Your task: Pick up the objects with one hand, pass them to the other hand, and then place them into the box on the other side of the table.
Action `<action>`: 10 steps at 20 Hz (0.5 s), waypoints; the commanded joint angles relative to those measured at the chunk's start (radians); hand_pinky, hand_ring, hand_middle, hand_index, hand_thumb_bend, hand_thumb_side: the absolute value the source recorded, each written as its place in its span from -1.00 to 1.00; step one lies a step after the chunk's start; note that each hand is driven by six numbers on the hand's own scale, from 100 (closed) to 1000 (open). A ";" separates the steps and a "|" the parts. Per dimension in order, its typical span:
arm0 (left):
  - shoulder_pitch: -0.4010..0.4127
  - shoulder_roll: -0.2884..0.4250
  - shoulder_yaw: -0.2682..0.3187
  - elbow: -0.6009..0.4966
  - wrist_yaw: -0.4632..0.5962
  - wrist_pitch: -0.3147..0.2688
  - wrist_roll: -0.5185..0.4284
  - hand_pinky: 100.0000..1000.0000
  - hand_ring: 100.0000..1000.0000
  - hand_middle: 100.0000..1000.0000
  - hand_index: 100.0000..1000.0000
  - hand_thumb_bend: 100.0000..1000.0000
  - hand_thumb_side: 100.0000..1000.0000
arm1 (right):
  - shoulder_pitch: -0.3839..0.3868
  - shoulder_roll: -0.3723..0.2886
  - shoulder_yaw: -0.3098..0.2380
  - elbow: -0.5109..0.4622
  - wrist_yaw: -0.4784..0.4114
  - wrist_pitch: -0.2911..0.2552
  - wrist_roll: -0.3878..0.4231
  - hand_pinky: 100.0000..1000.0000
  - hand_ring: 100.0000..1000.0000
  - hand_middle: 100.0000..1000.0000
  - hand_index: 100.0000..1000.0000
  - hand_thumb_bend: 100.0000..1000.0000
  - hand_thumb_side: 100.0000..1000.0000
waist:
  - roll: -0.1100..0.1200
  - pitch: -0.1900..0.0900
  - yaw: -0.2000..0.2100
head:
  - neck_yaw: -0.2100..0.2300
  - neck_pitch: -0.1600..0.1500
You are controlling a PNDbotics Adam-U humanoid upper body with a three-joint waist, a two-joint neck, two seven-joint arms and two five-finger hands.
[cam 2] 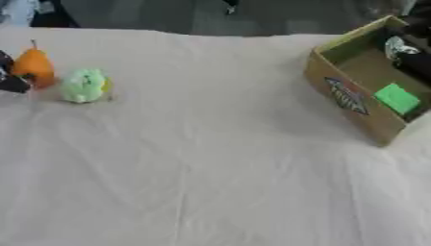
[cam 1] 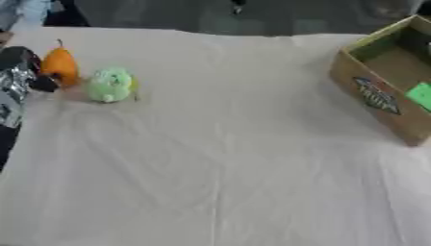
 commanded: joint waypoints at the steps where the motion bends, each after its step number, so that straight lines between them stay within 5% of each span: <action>1: -0.008 0.063 -0.023 -0.105 -0.009 -0.036 -0.029 0.04 0.05 -0.03 -0.06 -0.64 -1.00 | -0.004 -0.036 -0.017 -0.012 -0.007 -0.004 -0.004 1.00 0.85 0.52 0.89 -1.00 -0.05 | 0.003 -0.031 0.002 | -0.018 0.008; 10: 0.061 0.110 -0.066 -0.373 0.041 -0.098 -0.063 -0.01 0.02 -0.03 -0.09 -0.63 -1.00 | 0.013 -0.043 -0.029 -0.016 -0.019 -0.004 -0.013 1.00 0.86 0.52 0.89 -1.00 -0.05 | 0.010 -0.038 0.010 | -0.052 0.019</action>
